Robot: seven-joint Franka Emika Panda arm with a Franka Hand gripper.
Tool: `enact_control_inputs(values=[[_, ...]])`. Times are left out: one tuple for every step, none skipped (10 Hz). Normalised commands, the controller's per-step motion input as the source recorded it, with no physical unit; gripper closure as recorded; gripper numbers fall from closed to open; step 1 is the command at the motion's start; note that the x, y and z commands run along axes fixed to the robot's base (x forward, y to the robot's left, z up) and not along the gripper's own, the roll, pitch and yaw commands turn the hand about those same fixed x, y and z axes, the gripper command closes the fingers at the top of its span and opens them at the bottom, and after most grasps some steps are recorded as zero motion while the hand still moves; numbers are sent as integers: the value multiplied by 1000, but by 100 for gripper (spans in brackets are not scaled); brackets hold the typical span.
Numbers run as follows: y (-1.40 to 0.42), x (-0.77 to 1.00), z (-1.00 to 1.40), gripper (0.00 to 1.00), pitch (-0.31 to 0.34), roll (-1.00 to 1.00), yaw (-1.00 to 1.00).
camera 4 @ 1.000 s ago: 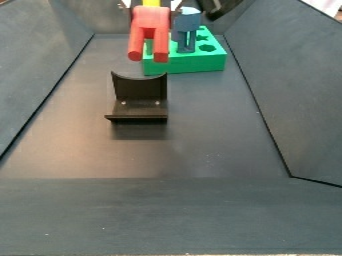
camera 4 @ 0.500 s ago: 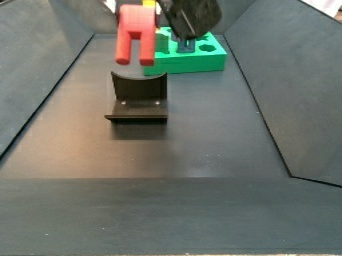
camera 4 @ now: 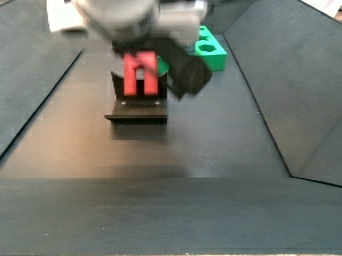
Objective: Pick up the square-circle object. Move up. Place the square-circle object on the fixture. Regrasp the square-circle object. Move to above the board. Insert the square-circle object.
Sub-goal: Place the square-circle object on the fixture, then regrasp the square-circle object.
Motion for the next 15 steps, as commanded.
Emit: enact_control_inputs(values=[[136,186,-1000,100,84,-223,-252],[139,192,-1000,100,31,-180,-240],[111,160,-768,100,-23,-170,-208],[89,136,-578,100,-46,-168,-179],[114,110,-436,100,-61,-131,-153],[146,88,-377,100,-77,-111,-117],[146,88,-377,100,-77,-111,-117],[163,85,-374,100,-83,-109,-108],[162,88,-367,100,-82,-110,-107],[-500,0,-167,100,0,0,0],[0,0,0,0,0,0,0],[0,0,1000,0,-36,-1,-30],[0,-13,1000,0,-27,3,-21],[14,-24,1000,0,-26,21,-5],[17,-40,1000,0,-17,25,11]])
